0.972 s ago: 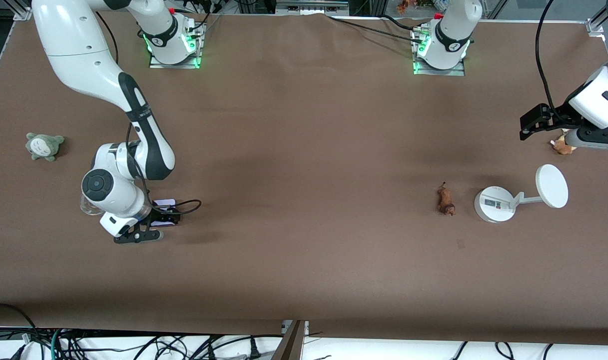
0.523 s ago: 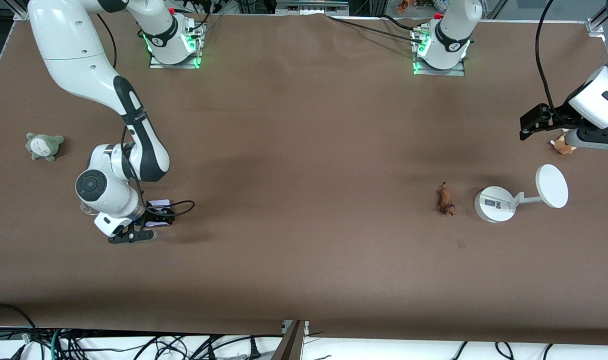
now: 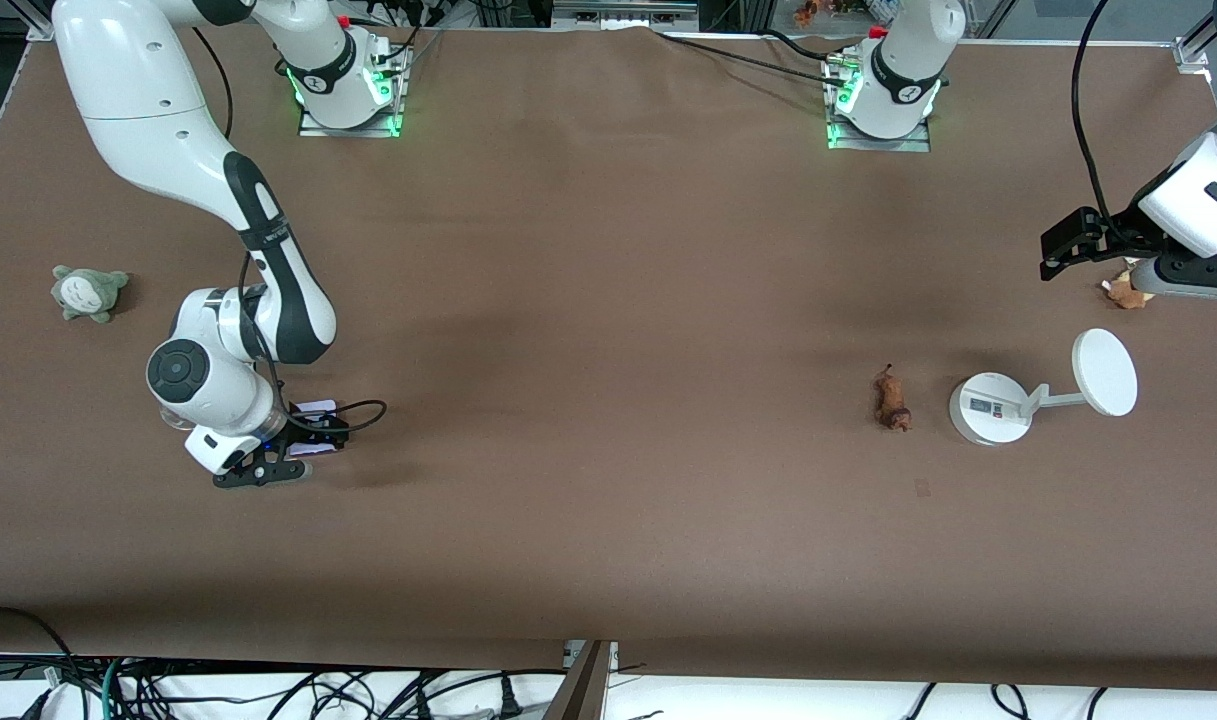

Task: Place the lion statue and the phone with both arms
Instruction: 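Lower the phone beside the glass cup and open the right gripper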

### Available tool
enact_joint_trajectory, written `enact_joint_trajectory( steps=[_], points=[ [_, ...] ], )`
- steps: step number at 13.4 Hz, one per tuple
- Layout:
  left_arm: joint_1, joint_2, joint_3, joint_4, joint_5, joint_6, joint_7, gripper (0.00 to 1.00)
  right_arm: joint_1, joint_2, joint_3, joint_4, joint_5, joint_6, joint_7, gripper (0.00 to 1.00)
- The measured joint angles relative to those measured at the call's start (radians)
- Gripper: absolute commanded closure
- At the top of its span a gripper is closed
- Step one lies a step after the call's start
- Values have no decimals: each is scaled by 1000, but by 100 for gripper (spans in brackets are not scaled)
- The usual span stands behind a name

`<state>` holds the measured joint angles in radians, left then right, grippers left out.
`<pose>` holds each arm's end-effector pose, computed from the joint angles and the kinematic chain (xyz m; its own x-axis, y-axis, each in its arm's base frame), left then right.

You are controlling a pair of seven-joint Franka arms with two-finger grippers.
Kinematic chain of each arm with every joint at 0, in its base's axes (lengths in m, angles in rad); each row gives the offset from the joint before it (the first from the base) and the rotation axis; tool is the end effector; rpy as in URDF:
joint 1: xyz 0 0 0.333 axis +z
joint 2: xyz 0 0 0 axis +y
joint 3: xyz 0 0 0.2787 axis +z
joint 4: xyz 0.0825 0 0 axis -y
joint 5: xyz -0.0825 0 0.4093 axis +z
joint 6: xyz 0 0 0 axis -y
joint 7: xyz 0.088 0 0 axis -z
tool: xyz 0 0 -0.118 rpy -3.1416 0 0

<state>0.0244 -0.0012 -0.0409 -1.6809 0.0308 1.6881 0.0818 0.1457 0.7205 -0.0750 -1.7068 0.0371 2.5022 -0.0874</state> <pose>0.5870 -0.0064 0.5321 0.9948 -0.1017 0.0058 -0.1015 -0.9943 -0.0312 0.6715 0.0497 0.1229 0.9859 0.1499 0.0748 0.1479 -0.9885 0.0317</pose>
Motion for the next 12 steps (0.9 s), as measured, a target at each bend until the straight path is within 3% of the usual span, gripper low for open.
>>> enact_joint_trajectory(
  steps=[5,12],
  points=[
    [0,0,0,0,0,0,0,0,4,-65,12,9,0,-91,2,0],
    [0,0,0,0,0,0,0,0,25,-341,94,38,0,-530,187,0]
  ],
)
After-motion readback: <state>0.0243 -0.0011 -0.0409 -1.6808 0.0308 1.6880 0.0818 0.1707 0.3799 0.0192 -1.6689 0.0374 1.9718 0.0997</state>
